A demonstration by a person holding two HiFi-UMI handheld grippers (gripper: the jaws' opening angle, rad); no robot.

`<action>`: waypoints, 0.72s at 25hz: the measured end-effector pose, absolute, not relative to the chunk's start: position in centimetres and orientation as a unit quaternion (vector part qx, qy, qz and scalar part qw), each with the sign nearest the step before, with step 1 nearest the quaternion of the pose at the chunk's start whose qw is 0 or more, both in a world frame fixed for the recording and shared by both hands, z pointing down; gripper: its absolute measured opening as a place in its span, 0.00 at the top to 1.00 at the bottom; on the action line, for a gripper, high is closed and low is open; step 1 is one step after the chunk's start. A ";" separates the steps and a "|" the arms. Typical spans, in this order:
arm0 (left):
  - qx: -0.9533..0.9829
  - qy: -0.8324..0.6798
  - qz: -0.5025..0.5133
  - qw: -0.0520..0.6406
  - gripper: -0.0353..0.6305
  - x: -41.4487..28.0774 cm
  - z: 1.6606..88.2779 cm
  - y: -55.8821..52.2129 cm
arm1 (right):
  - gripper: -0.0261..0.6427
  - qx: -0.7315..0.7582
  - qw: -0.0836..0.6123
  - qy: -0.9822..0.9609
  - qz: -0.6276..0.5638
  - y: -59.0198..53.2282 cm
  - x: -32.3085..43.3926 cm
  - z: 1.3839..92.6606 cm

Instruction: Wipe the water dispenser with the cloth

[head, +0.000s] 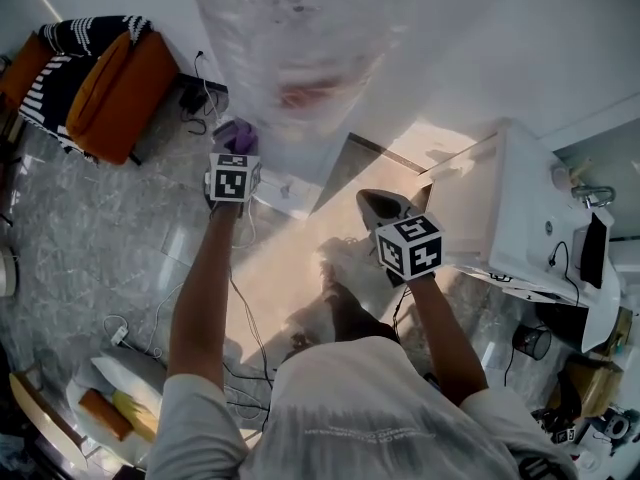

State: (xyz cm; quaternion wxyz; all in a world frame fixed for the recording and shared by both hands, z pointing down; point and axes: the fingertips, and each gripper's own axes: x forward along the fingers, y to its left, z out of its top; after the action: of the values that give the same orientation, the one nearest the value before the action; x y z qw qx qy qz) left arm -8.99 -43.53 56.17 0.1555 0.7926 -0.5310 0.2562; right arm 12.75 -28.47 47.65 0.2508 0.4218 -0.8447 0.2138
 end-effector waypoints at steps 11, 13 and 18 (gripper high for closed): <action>0.832 -0.461 0.259 0.170 0.87 0.9 55.9 -38.4 | 0.94 0.443 0.233 -0.839 0.212 -26.8 14.5 46.6; 0.840 -0.444 0.263 0.168 0.87 2.7 55.9 -37.4 | 0.94 0.445 0.231 -0.839 0.211 -26.1 14.6 46.4; 0.864 -0.393 0.249 0.192 0.87 6.9 56.1 -35.2 | 0.94 0.451 0.229 -0.837 0.206 -24.4 15.4 45.9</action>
State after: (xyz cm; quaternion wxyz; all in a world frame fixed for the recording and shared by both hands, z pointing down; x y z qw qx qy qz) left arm 6.92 -35.25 56.11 0.1920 0.8641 -0.3929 0.2491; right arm 15.37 -24.43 45.92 0.2293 0.4511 -0.8375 0.2063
